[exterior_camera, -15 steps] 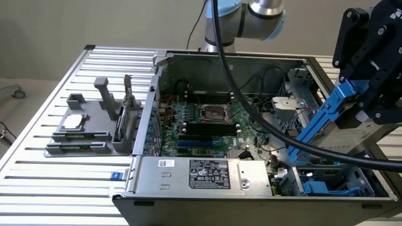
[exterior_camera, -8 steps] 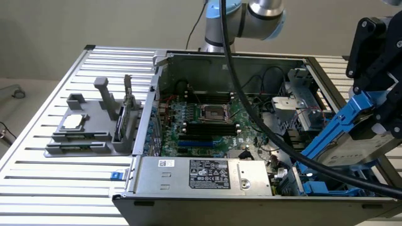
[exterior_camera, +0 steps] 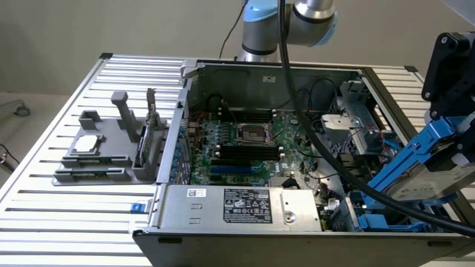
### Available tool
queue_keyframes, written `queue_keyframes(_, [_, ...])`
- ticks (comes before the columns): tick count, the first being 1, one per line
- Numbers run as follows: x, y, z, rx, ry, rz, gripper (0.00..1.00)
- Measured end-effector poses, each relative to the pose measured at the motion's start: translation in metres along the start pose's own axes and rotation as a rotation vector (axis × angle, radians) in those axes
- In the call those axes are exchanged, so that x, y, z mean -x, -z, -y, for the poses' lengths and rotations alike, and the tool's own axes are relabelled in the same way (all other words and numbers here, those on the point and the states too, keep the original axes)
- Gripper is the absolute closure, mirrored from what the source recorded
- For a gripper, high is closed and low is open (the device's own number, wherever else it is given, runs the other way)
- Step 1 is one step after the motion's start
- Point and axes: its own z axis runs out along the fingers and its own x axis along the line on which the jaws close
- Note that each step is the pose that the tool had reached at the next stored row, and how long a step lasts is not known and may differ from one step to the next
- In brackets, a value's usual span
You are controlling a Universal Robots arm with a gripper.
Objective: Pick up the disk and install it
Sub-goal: 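Pick up the disk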
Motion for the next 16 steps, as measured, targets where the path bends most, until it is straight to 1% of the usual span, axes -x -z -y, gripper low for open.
queue_keyframes(5, [0.001, -0.0019, 0.0004, -0.0028, -0.036, -0.0048, 0.67])
queue_keyframes(6, [0.002, -0.0023, 0.0005, -0.0029, -0.038, -0.0062, 0.67])
queue_keyframes(7, [0.004, -0.0027, 0.0006, -0.0029, -0.038, -0.0090, 0.67])
queue_keyframes(8, [0.006, -0.0036, 0.0006, -0.0027, -0.038, -0.0129, 0.67])
queue_keyframes(9, [0.008, -0.0043, 0.0007, -0.0025, -0.038, -0.0182, 0.67])
queue_keyframes(13, [0.015, -0.0064, 0.0013, -0.0013, -0.037, -0.0438, 0.67])
queue_keyframes(14, [0.017, -0.0070, 0.0014, -0.0010, -0.037, -0.0482, 0.67])
queue_keyframes(15, [0.019, -0.0076, 0.0016, -0.0010, -0.037, -0.0503, 0.67])
queue_keyframes(16, [0.020, -0.0081, 0.0017, -0.0011, -0.040, -0.0507, 0.67])
